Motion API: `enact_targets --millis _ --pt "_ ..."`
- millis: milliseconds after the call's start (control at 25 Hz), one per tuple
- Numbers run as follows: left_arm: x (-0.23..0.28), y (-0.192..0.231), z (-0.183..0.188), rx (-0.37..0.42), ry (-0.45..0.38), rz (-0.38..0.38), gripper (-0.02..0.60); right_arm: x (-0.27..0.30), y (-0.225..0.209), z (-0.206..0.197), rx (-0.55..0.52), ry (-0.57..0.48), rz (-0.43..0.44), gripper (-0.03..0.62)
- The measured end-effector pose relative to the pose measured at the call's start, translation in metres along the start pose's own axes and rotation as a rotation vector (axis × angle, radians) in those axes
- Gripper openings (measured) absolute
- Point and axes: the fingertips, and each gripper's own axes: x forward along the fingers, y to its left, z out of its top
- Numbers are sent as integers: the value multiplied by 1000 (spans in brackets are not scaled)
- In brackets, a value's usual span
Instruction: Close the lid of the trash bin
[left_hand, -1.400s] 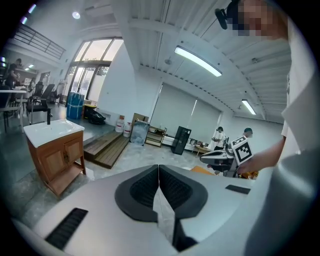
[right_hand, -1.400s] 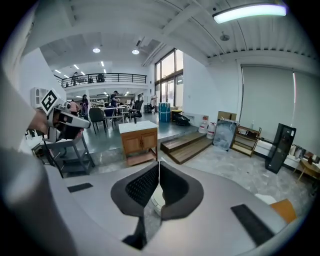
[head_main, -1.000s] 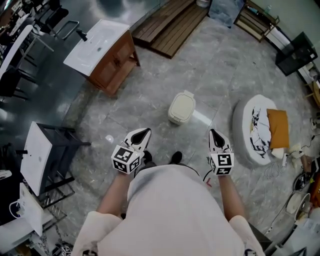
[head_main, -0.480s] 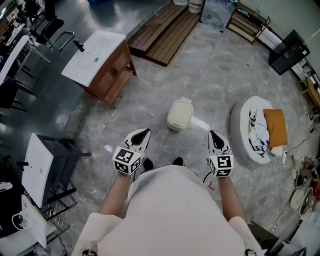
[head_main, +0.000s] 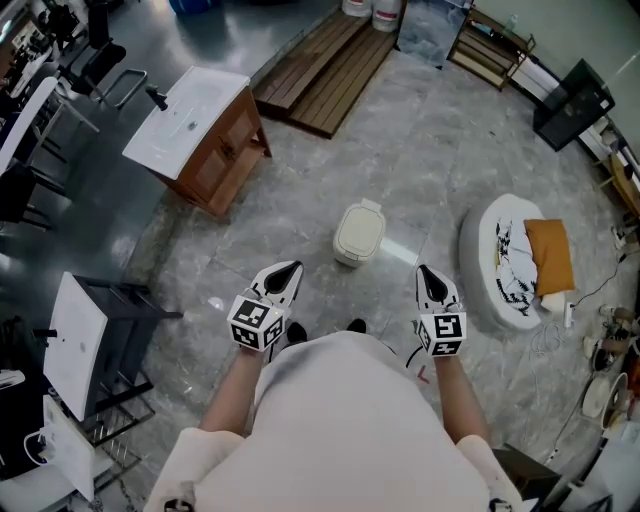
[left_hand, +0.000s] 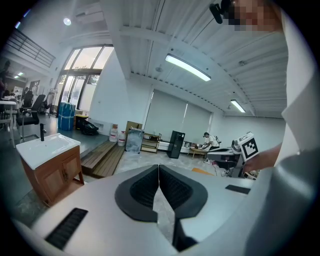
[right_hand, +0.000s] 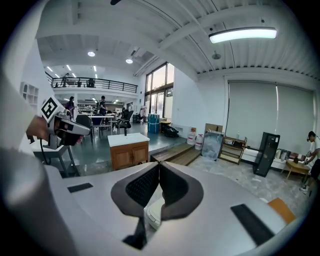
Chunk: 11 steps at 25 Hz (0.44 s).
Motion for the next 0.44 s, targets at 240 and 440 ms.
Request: enact_targets --millis 240,440 --pt "0 3 4 2 -8 -3 18 3 4 5 -5 -8 5 31" --pt "0 3 7 5 -13 0 18 2 3 7 -6 -9 7 31"
